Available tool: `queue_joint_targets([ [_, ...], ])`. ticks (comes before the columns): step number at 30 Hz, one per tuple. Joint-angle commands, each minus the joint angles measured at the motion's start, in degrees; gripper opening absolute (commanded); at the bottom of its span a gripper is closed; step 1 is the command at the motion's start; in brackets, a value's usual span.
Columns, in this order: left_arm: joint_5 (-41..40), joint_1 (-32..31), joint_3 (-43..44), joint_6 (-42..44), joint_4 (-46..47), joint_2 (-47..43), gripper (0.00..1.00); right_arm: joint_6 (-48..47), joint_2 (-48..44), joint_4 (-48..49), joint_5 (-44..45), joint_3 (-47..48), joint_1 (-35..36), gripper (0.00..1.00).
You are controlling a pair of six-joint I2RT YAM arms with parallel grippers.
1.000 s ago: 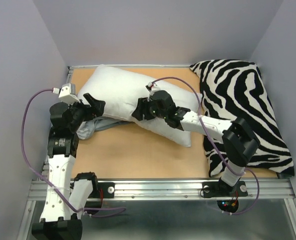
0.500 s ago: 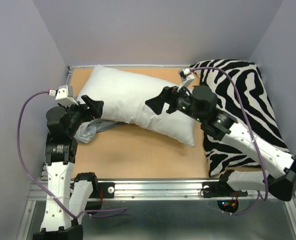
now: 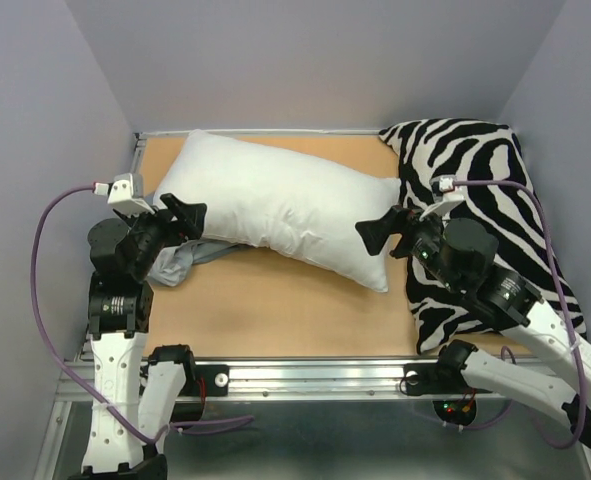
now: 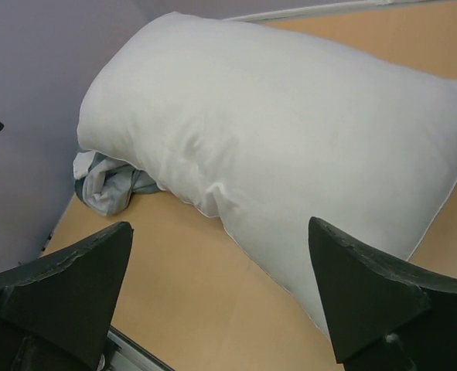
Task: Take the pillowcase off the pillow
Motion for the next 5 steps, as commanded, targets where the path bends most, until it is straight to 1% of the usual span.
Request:
queue_joint_targets([
  [1,1.17,-0.24,2.03,0.55,2.24,-1.35,0.91,-0.9,-0.85,-2.51,4.17,-1.01,-0.23,1.0],
  [5,0.64,-0.15,2.47,1.16,1.98,-1.62,0.92,-0.63,-0.68,-2.69,3.64,-1.63,-0.32,1.0],
])
